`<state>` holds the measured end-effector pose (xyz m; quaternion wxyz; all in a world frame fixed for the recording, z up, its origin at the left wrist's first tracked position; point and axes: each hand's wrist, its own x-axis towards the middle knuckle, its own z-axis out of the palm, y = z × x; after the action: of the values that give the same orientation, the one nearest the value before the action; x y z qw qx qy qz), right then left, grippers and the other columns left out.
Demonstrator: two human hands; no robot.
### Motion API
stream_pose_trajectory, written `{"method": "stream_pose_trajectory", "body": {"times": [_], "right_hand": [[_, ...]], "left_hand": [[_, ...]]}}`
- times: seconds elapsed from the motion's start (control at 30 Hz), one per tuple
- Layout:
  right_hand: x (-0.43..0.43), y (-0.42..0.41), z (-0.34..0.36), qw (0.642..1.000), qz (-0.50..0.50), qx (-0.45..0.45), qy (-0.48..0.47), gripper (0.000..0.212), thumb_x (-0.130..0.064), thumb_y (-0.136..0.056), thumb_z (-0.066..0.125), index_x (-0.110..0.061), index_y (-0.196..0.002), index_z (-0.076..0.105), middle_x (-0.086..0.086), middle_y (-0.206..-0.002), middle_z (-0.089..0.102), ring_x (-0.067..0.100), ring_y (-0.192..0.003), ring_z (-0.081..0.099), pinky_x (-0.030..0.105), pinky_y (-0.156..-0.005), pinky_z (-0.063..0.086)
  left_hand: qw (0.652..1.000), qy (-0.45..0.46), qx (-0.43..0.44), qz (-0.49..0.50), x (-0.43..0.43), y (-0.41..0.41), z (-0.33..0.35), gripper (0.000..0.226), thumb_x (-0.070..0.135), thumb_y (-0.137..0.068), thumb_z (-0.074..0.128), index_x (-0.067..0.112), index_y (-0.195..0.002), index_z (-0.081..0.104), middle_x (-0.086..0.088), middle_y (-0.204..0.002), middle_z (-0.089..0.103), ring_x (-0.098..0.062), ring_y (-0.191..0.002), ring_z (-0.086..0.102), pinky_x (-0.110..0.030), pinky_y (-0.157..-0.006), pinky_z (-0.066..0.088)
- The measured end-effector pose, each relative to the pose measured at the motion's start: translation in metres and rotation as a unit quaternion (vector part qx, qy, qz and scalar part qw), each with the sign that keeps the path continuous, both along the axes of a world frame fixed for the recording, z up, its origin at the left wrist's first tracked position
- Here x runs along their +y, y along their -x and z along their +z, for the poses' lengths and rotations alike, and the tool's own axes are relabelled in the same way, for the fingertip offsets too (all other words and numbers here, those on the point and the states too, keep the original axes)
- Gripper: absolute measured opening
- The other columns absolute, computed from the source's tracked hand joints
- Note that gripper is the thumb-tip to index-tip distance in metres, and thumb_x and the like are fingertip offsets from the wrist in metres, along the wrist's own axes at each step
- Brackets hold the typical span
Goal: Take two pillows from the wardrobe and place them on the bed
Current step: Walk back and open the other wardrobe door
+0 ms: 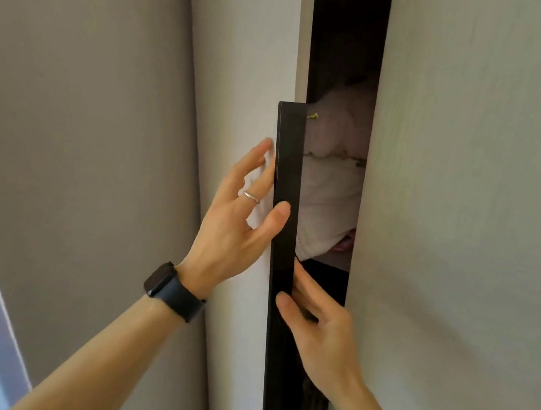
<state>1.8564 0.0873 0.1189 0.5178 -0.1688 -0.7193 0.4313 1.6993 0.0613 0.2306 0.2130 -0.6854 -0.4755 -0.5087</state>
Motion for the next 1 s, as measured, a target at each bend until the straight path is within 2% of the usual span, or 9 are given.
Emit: {"method": "stream_pose_trajectory", "body": {"times": [0.07,0.17,0.23,0.37,0.47,0.57,0.63,0.87,1.0], "right_hand": [[-0.01,0.01,-0.003,0.999,0.015,0.026,0.023,0.05,-0.015,-0.092,0.069,-0.042,-0.132,0.057,-0.022,-0.127,0.068,0.001,-0.119,0.062,0.024,-0.104,0.049],[-0.023,0.025,-0.007,0.998,0.022,0.059,0.008,0.048,-0.015,-0.088,0.074,-0.042,-0.127,0.062,-0.016,-0.117,0.073,0.005,-0.109,0.068,0.017,-0.095,0.052],[-0.032,0.038,-0.01,0.996,0.034,0.08,-0.01,0.049,-0.011,-0.087,0.076,-0.036,-0.127,0.064,-0.014,-0.119,0.073,0.007,-0.109,0.068,0.015,-0.091,0.052],[-0.047,0.071,-0.02,0.991,0.048,0.101,-0.074,0.05,-0.01,-0.086,0.079,-0.022,-0.132,0.064,-0.009,-0.128,0.069,0.013,-0.117,0.066,0.027,-0.091,0.057],[-0.055,0.099,-0.03,0.988,0.036,0.068,-0.132,0.052,-0.032,-0.088,0.075,-0.026,-0.138,0.06,-0.012,-0.137,0.06,0.015,-0.12,0.062,0.031,-0.084,0.061],[-0.062,0.122,-0.034,0.978,-0.002,0.022,-0.206,0.062,-0.049,-0.088,0.07,-0.038,-0.145,0.047,-0.021,-0.145,0.047,0.001,-0.127,0.048,0.01,-0.098,0.045],[-0.065,0.138,-0.035,0.972,0.0,0.009,-0.236,0.069,-0.053,-0.087,0.069,-0.043,-0.149,0.039,-0.016,-0.148,0.044,-0.002,-0.13,0.042,0.005,-0.101,0.037],[-0.08,0.196,-0.046,0.953,0.06,-0.043,-0.294,0.088,-0.052,-0.089,0.068,-0.043,-0.157,0.014,-0.005,-0.166,0.021,0.019,-0.15,0.025,0.031,-0.111,0.033],[-0.094,0.226,-0.043,0.947,0.056,-0.056,-0.313,0.089,-0.044,-0.091,0.07,-0.039,-0.158,0.011,-0.001,-0.167,0.018,0.025,-0.151,0.022,0.031,-0.101,0.04]], "left_hand": [[0.999,0.014,-0.047,-0.002,-0.021,0.006,-0.003,0.055,0.041,-0.095,0.054,0.034,-0.147,0.036,0.009,-0.156,0.034,0.002,-0.14,0.034,-0.025,-0.112,0.038],[0.986,0.054,-0.157,-0.024,-0.055,0.013,-0.01,0.053,0.05,-0.089,0.061,0.048,-0.14,0.043,0.025,-0.135,0.054,0.003,-0.119,0.057,-0.019,-0.091,0.052],[0.98,0.047,-0.191,-0.014,-0.075,0.02,-0.017,0.049,0.049,-0.088,0.063,0.046,-0.134,0.049,0.029,-0.122,0.062,0.001,-0.105,0.066,-0.014,-0.082,0.053],[0.972,0.011,-0.228,0.056,-0.108,0.036,-0.023,0.052,0.042,-0.09,0.067,0.042,-0.138,0.047,0.013,-0.108,0.071,-0.011,-0.085,0.074,-0.03,-0.076,0.061],[0.969,-0.019,-0.219,0.114,-0.128,0.048,-0.022,0.056,0.036,-0.09,0.069,0.037,-0.141,0.046,0.016,-0.113,0.067,-0.009,-0.087,0.073,-0.021,-0.074,0.059],[0.965,-0.036,-0.203,0.163,-0.145,0.06,-0.019,0.052,0.032,-0.09,0.07,0.034,-0.138,0.051,0.015,-0.123,0.06,-0.003,-0.096,0.068,-0.011,-0.074,0.053],[0.959,-0.051,-0.201,0.192,-0.155,0.066,-0.016,0.052,0.029,-0.089,0.072,0.032,-0.137,0.054,0.011,-0.123,0.057,-0.004,-0.097,0.067,-0.01,-0.072,0.053],[0.932,-0.062,-0.232,0.272,-0.172,0.094,-0.019,0.06,0.031,-0.083,0.078,0.038,-0.137,0.054,0.018,-0.123,0.059,-0.002,-0.098,0.066,-0.014,-0.076,0.055],[0.909,-0.05,-0.268,0.314,-0.174,0.119,-0.02,0.058,0.029,-0.088,0.072,0.04,-0.141,0.05,0.015,-0.125,0.062,0.002,-0.099,0.066,-0.008,-0.08,0.05]]}}
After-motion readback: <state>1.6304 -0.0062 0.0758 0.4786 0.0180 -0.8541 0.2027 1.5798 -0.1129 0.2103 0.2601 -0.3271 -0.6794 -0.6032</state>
